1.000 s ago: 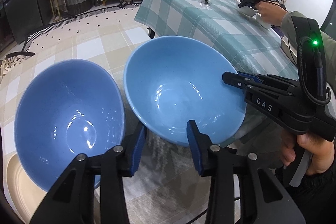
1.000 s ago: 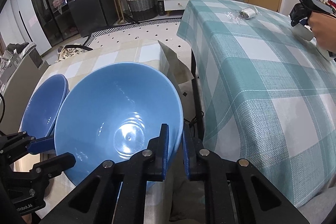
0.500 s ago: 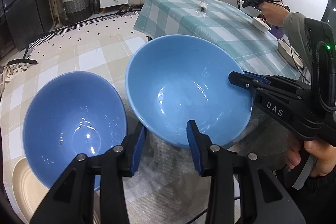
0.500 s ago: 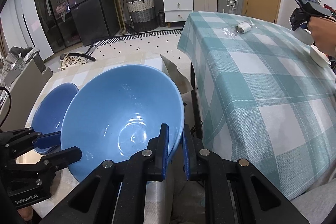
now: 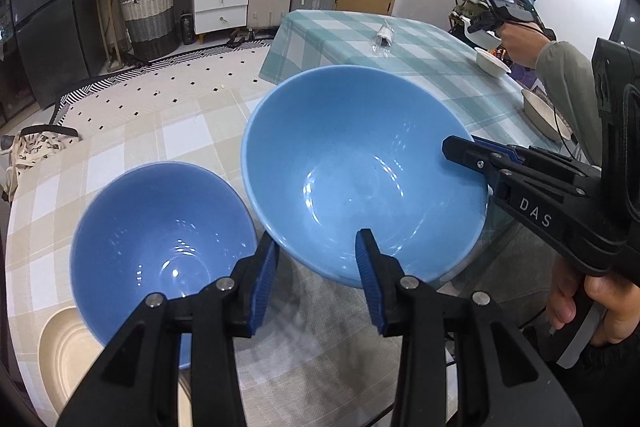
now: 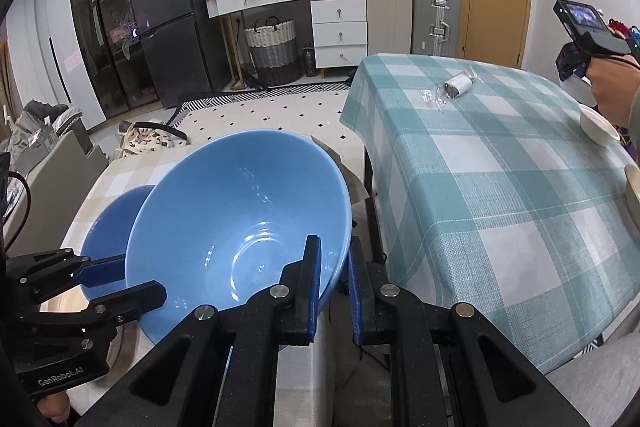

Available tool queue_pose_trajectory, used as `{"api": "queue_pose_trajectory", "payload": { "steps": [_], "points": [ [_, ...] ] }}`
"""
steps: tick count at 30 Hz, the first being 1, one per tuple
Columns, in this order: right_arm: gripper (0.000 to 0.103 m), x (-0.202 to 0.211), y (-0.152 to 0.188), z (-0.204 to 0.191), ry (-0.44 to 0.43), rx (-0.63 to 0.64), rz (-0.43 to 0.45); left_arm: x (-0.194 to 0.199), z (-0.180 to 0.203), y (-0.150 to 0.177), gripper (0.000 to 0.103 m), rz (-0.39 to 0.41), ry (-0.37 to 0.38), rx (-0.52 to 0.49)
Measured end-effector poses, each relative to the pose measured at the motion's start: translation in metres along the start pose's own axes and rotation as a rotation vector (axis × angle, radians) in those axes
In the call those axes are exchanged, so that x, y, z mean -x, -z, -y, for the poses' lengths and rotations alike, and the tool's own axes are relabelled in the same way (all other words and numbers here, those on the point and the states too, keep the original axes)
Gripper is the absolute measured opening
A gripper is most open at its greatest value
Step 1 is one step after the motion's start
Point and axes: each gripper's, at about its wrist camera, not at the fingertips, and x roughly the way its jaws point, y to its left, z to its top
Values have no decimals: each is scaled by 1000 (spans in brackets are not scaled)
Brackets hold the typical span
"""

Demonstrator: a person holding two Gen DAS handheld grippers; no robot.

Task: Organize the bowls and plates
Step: 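Lift the light blue bowl over the large blue bowl with both grippers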

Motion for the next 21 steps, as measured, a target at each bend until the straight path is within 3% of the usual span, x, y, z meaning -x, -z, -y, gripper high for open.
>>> {"api": "queue_pose_trajectory", "payload": {
  "steps": [21],
  "points": [
    [15,63,-14,-58,-58,56,138,53,-33,3,38,101,-27,28]
  ]
}}
